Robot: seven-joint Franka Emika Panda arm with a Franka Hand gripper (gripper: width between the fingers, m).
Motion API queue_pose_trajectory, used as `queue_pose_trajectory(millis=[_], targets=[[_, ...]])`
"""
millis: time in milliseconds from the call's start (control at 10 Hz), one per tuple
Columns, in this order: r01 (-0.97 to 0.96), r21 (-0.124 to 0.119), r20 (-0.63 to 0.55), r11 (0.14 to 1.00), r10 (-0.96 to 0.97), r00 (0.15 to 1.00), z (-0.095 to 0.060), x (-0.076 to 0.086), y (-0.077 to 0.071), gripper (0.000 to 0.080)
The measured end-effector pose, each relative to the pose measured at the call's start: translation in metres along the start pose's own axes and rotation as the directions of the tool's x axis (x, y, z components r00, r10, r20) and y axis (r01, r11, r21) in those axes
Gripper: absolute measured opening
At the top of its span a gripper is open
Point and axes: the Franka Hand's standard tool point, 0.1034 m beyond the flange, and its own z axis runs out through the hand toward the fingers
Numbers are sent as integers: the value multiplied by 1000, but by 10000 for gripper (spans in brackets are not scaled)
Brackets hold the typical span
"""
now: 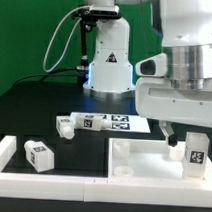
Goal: Assemble one leg
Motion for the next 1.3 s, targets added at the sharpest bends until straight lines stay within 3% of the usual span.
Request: queue_pose_trajectory(millis=[200, 300, 400, 500, 600, 700, 800, 900, 1200, 1300], targets=[[154, -9, -3, 988, -154, 988, 0, 1, 1, 648], [428, -79, -25, 900, -431, 902, -3, 0, -9, 648], [462, -86, -29, 883, -466, 884, -4, 0, -12, 648], [428, -81, -29, 900, -432, 902, -4, 1, -10, 648], [413, -79, -30, 907, -416, 909, -4, 0, -10, 559], [360, -77, -35, 930, -364, 931, -3, 0, -11, 376], [308, -74, -38, 949, -311, 950, -3, 0, -11, 376], [234, -72, -43, 970, -238, 970, -3, 0, -10, 287], [-69, -59, -61, 996, 66, 996, -2, -2, -10, 287], [-260, -61, -63, 964, 256, 965, -2, -5, -11, 287]])
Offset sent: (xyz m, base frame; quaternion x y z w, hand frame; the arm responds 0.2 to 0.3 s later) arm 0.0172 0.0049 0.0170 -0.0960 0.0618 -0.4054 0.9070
